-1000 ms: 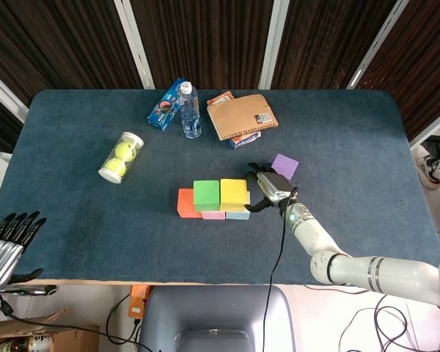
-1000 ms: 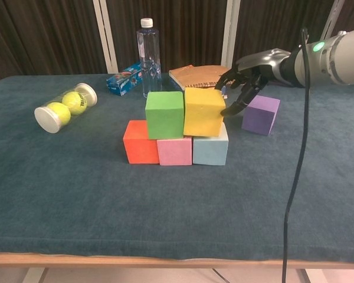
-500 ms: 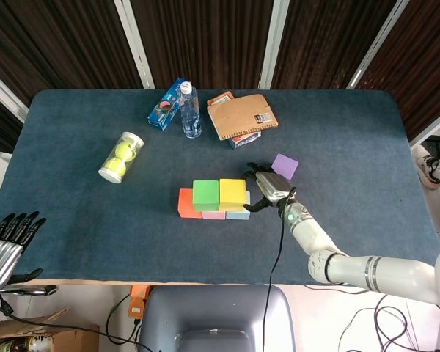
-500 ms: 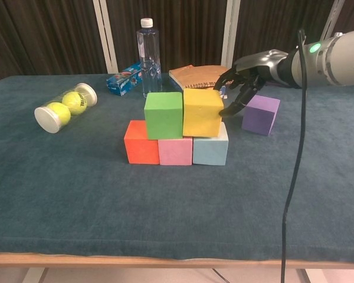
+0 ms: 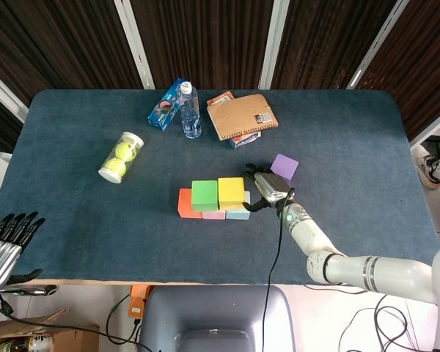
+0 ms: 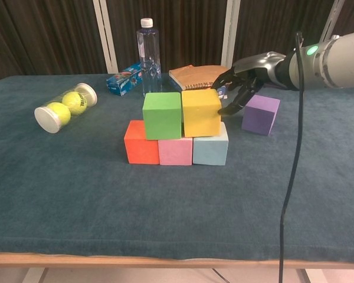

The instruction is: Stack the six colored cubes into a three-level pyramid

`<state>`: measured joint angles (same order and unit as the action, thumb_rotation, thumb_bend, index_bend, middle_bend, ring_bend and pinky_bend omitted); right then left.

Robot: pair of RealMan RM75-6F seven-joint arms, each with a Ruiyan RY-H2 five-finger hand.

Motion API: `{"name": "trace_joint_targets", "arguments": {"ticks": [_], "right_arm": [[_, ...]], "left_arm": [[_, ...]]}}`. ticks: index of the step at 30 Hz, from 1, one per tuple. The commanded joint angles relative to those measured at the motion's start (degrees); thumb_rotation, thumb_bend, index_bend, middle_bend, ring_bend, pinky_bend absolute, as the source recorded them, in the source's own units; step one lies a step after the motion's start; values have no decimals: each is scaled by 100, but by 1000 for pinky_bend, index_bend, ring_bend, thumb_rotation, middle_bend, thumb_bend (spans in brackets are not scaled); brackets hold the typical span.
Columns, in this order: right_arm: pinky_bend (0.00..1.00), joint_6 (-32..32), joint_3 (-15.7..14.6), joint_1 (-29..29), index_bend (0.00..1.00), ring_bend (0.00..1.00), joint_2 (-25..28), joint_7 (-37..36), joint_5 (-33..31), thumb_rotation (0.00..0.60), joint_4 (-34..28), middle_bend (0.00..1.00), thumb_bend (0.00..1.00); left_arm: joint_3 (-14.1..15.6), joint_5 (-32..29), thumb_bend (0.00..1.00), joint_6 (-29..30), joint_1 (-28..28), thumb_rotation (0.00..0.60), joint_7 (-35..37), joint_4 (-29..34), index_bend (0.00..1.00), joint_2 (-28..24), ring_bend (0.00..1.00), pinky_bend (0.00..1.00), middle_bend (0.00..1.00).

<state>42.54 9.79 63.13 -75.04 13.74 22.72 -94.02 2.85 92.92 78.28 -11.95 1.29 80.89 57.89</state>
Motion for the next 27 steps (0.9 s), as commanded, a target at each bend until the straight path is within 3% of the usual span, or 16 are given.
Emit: {"name": "trace_joint_targets", "arguments": {"ticks": [1, 19, 27], "right_arm": [[0, -20, -2, -1, 220, 1, -3, -12, 4, 600, 5, 27, 286], [0, -29, -25, -15, 221, 0, 98, -35, 89, 600, -171, 19, 286], [0, -24, -31, -51, 178, 0, 158, -96, 107, 600, -207, 9, 285]], "left_arm": [[-1, -2, 65, -2, -1, 506, 0, -5, 80, 1, 0, 67, 20], [-4, 16, 65, 38, 12, 508, 42, -42, 80, 18, 0, 67, 19], [-1, 19, 65, 38, 15, 507, 45, -52, 80, 26, 0, 67, 20]]}}
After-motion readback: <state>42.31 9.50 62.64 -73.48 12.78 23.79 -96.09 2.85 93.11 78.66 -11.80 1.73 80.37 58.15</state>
